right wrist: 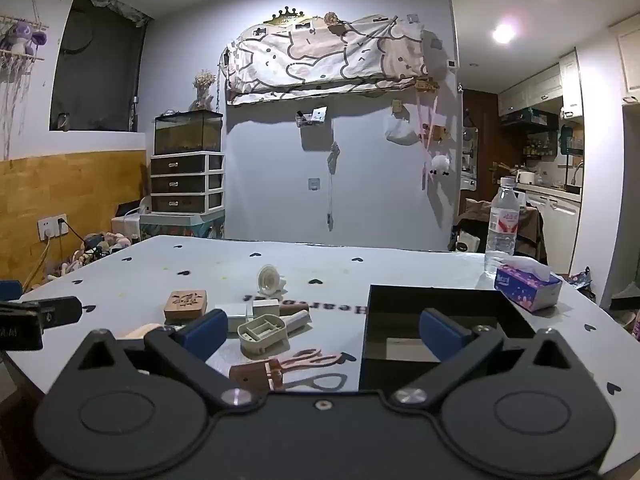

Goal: Organize rigid objects

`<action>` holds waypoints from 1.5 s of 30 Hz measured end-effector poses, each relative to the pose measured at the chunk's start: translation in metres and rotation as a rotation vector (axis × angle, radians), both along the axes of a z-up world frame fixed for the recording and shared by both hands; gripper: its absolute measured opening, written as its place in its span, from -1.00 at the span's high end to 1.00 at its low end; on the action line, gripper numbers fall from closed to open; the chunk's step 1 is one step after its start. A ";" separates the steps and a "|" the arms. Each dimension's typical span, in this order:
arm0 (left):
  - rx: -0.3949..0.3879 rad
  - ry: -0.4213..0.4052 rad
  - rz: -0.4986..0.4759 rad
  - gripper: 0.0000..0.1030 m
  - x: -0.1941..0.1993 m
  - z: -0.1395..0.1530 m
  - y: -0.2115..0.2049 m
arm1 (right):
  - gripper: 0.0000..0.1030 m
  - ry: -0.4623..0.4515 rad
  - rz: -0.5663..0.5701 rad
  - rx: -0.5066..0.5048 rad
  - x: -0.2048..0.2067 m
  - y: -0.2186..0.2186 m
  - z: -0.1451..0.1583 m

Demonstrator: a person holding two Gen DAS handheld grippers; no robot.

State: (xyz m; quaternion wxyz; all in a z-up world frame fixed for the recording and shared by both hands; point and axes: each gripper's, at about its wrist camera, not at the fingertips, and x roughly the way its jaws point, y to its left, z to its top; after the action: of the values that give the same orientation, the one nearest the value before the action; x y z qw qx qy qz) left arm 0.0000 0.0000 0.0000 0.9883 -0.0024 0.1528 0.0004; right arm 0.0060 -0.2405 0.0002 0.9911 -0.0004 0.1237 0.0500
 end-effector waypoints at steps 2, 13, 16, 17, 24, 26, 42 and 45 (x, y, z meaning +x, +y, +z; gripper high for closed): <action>-0.001 0.000 0.000 -1.00 0.000 0.000 0.000 | -1.00 -0.003 0.000 -0.002 0.000 0.000 0.000; 0.003 -0.004 0.000 -1.00 0.000 0.000 0.000 | -1.00 0.002 -0.003 -0.005 0.000 0.001 0.002; 0.003 -0.004 0.000 -1.00 0.000 0.000 0.000 | -1.00 0.004 -0.005 -0.006 0.000 0.002 0.003; 0.003 -0.004 0.000 -1.00 0.000 0.000 0.000 | -1.00 0.004 -0.006 -0.004 0.002 -0.002 0.000; 0.003 -0.003 0.001 -1.00 0.000 0.000 0.000 | -1.00 0.006 -0.006 -0.004 0.001 -0.002 0.000; 0.002 -0.002 0.000 -1.00 0.000 0.000 0.000 | -1.00 0.006 -0.006 -0.004 0.001 -0.003 0.000; 0.002 0.000 0.000 -1.00 0.000 0.000 0.000 | -1.00 0.010 -0.006 -0.004 0.003 -0.004 -0.002; 0.002 0.001 0.000 -1.00 0.000 0.000 0.000 | -1.00 0.011 -0.005 -0.003 0.003 -0.001 0.000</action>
State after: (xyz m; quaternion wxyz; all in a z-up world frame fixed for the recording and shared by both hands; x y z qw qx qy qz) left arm 0.0000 0.0000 0.0000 0.9882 -0.0014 0.1530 0.0006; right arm 0.0086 -0.2412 0.0001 0.9905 -0.0014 0.1292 0.0470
